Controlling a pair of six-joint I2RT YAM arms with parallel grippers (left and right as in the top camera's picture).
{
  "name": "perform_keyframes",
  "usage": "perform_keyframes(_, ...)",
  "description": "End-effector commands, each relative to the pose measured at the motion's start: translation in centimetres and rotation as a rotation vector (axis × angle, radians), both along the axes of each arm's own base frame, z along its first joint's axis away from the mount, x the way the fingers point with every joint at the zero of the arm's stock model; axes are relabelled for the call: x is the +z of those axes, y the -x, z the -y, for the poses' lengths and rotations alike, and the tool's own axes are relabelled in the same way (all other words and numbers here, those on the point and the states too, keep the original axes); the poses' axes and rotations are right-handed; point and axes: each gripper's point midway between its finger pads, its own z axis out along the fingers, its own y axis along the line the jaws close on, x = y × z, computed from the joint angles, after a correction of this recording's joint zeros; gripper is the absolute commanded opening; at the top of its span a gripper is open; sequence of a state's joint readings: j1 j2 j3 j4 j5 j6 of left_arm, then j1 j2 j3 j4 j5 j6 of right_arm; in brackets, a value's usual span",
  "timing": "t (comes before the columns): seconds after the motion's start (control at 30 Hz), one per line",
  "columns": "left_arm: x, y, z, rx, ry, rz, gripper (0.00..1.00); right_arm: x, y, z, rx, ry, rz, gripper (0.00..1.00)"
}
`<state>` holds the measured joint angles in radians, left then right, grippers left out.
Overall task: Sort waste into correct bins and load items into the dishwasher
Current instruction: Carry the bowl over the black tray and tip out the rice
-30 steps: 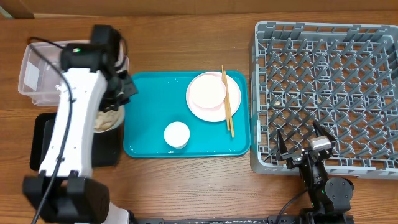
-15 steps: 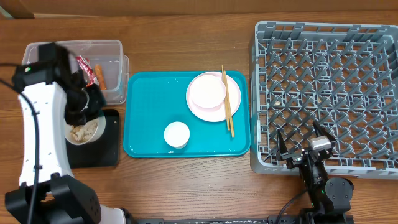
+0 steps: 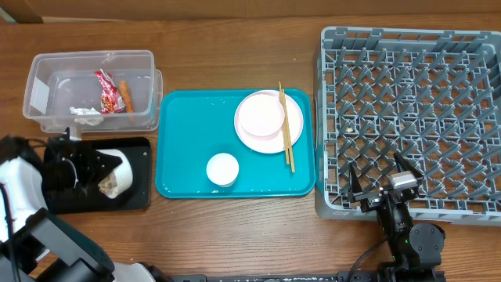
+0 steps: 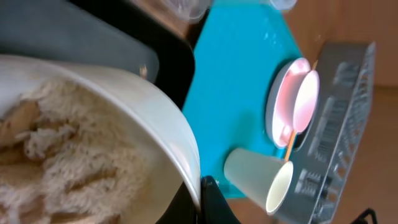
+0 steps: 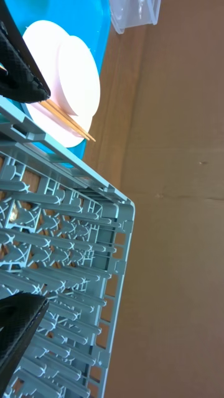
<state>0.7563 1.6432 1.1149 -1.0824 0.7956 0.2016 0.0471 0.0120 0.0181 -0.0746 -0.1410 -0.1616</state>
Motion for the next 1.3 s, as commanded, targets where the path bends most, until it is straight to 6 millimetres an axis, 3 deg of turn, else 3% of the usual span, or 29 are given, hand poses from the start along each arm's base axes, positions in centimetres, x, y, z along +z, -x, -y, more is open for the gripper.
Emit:
perform_keyframes(0.0, 1.6, -0.8, 0.1, 0.018, 0.079, 0.181, 0.04, -0.2, 0.0, 0.2, -0.009, -0.001, 0.002, 1.00)
perform_keyframes(0.13, 1.7, -0.6, -0.6, 0.062, 0.121, 0.261, 0.04, -0.2, 0.0, 0.2, -0.009, -0.001, 0.002, 1.00)
perform_keyframes(0.33, 4.2, -0.5, -0.9, 0.093, 0.211, 0.416, 0.04, -0.2, 0.0, 0.2, -0.009, -0.001, 0.002, 1.00)
perform_keyframes(0.5, 4.7, 0.3, -3.0, 0.161, 0.202, 0.457, 0.04, -0.2, 0.0, 0.2, -0.009, -0.001, 0.002, 1.00)
perform_keyframes(0.7, 6.8, 1.1, -4.7, 0.237, 0.250, 0.598, 0.04, -0.2, -0.1, 0.2, -0.009, -0.001, 0.001, 1.00)
perform_keyframes(1.0, 6.3, 1.4, -4.8, 0.237, 0.228, 0.634, 0.04, -0.2, -0.1, 0.2, -0.009, -0.001, 0.001, 1.00)
perform_keyframes(1.27, 7.4, 1.4, -4.4, 0.259, 0.296, 0.716, 0.05, -0.2, -0.1, 0.2, -0.009, -0.001, 0.001, 1.00)
